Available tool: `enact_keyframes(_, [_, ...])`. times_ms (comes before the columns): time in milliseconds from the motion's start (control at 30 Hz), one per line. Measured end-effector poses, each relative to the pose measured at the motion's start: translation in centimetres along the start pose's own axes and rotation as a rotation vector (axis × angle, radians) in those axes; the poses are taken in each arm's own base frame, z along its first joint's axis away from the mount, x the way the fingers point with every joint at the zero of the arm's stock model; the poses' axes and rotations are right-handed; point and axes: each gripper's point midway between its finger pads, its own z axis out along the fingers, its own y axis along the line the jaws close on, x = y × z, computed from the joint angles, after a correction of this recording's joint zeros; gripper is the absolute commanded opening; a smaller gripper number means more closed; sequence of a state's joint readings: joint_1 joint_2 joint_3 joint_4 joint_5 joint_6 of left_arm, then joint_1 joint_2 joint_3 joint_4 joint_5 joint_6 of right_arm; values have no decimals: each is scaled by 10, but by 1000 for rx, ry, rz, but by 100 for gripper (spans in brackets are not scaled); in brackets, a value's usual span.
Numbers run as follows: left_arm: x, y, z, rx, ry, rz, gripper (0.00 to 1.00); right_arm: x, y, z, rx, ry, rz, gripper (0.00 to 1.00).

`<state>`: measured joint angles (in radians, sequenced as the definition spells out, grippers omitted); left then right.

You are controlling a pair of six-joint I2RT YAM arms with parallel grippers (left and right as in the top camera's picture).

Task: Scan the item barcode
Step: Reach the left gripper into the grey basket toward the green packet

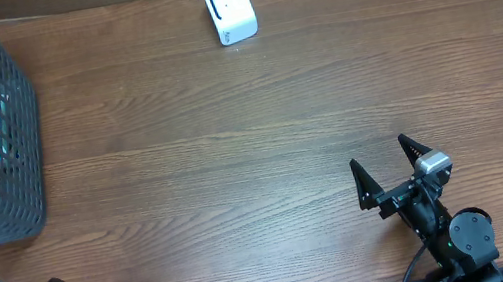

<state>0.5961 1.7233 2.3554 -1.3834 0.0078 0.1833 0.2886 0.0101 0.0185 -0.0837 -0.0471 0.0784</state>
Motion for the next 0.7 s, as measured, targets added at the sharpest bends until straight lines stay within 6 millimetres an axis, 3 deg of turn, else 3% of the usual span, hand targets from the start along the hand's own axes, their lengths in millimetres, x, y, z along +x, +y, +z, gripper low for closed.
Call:
enact_keyframes(133, [13,12,25,-6,70,-26,100,0,0,0,0,0,-1,100])
enact_keyframes(300, [35,17,75,11,195,-30,100,0,0,0,0,0,0,100])
enact_keyframes(700, [77,-16,178,244,367,81,100,0,0,0,0,0,0,100])
